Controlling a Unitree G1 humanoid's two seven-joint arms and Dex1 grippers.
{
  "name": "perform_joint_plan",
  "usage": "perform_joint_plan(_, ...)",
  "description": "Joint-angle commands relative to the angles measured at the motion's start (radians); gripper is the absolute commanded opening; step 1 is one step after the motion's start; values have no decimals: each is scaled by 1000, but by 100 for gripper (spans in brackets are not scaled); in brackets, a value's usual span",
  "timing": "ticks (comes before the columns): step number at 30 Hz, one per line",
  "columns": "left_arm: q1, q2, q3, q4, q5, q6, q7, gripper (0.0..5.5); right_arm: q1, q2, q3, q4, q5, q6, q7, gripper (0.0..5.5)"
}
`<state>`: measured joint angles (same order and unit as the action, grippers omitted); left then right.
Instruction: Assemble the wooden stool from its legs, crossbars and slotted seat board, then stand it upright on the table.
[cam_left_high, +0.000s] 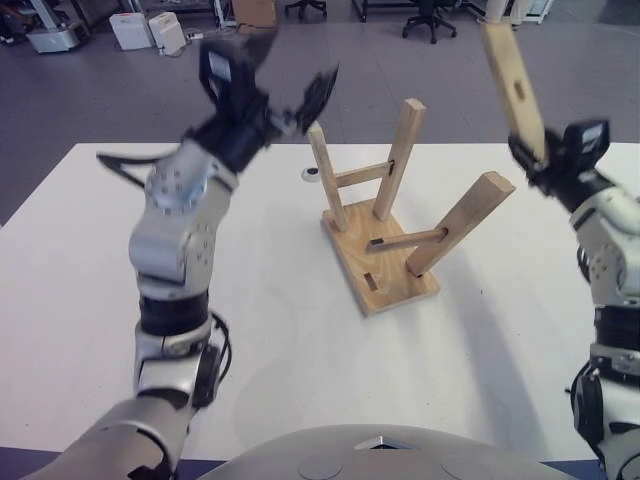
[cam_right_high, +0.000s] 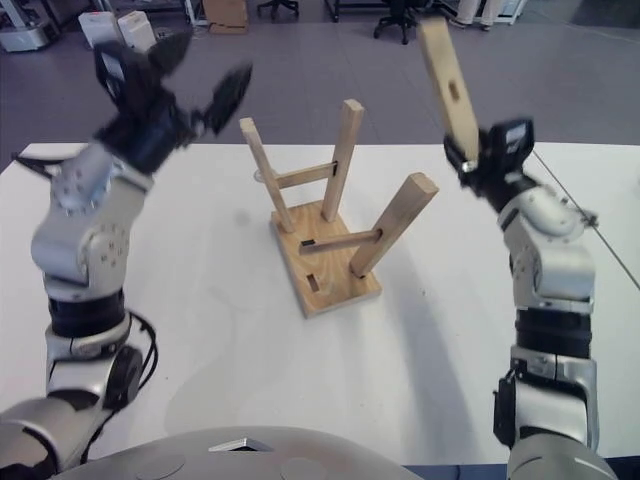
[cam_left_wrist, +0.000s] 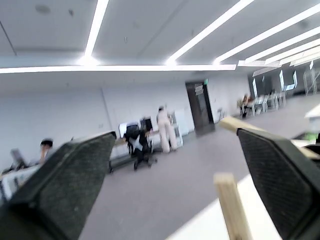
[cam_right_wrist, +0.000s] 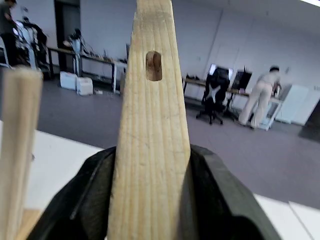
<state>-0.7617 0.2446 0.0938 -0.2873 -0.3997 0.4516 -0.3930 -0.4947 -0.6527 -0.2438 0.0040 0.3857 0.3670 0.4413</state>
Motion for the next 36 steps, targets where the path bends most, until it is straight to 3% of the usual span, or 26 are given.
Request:
perform_joint_plan(1,-331,-55,110,254,-184,46,-12,447,-266,4,64,-139,45,-37,91,208)
perform_joint_plan(4,-499,-114,210,389,-359,88,23,447,-384,57,123,-212,73,-53,129,208)
perform_joint_plan(9,-547,-126,265,412,-507,160,72,447,-354,74,157,-275,92,-50,188,208)
perform_joint_plan(20,-531,-126,321,385,-722,290,256,261,-359,87,165,-286,51,-63,178,208)
perform_joint_plan(29,-514,-117,314,363,-804,304,306,114,-358,93,178,-277,8,-80,189,208)
perform_joint_plan(32,-483,-114,314,353,-809,311,328,103,-368,97,180,-266,-15,-89,182,283)
perform_joint_plan(36,-395,-104,348,318,-831,307,395,102,-372,95,162,-267,-23,-85,166,341)
